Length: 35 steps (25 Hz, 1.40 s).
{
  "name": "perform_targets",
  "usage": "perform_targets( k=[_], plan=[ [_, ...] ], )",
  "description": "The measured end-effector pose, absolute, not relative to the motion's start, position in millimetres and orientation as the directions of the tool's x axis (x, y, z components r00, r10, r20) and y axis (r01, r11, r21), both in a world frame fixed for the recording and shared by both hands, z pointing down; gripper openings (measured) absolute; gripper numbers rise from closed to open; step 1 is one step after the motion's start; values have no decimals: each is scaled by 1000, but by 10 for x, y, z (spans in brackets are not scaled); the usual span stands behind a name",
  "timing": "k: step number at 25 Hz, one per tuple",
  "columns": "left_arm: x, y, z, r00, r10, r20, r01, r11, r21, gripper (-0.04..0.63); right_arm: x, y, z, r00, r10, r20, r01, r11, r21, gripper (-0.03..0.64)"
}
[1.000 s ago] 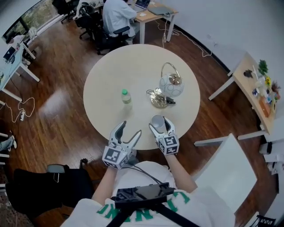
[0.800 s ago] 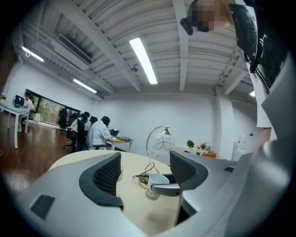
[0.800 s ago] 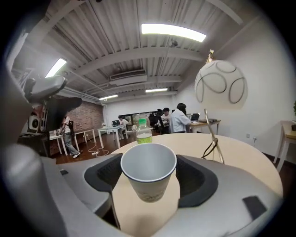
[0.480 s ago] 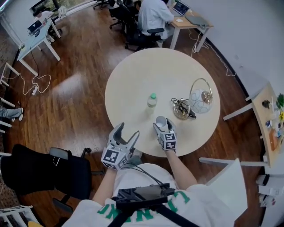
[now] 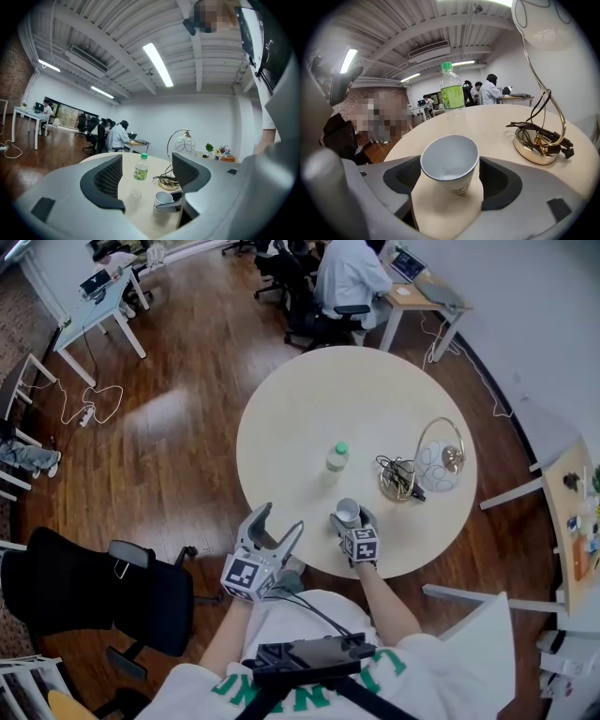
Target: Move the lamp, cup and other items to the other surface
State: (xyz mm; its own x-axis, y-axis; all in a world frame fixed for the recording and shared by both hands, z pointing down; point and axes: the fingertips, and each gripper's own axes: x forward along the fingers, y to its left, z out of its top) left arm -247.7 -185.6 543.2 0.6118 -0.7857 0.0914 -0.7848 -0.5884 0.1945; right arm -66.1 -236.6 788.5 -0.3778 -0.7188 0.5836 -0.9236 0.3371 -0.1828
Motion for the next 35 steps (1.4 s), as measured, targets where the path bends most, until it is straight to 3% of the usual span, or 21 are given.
perform_targets(
  k=[9, 20, 30, 35],
  plan=[
    [-2200, -1755, 5288, 635, -768, 89, -766, -610, 202, 314, -228, -2174, 7399, -370, -804, 465, -928, 303, -215, 423],
    [-1508, -1604, 5177, 748, -661, 59, -657, -726, 204, 314, 568, -1700, 6141, -209, -952, 222, -939, 133, -317, 423],
    [-466, -1458, 4733, 882, -472, 16, -470, -875, 111, 314, 1191, -1042, 5132, -17, -999, 32, -1000, 17, -5, 422],
    [-3, -1297, 4633, 928, -372, -5, -370, -924, 96, 313, 1668, -607, 5022, 160, -987, 20, -987, -160, -22, 417]
  ],
)
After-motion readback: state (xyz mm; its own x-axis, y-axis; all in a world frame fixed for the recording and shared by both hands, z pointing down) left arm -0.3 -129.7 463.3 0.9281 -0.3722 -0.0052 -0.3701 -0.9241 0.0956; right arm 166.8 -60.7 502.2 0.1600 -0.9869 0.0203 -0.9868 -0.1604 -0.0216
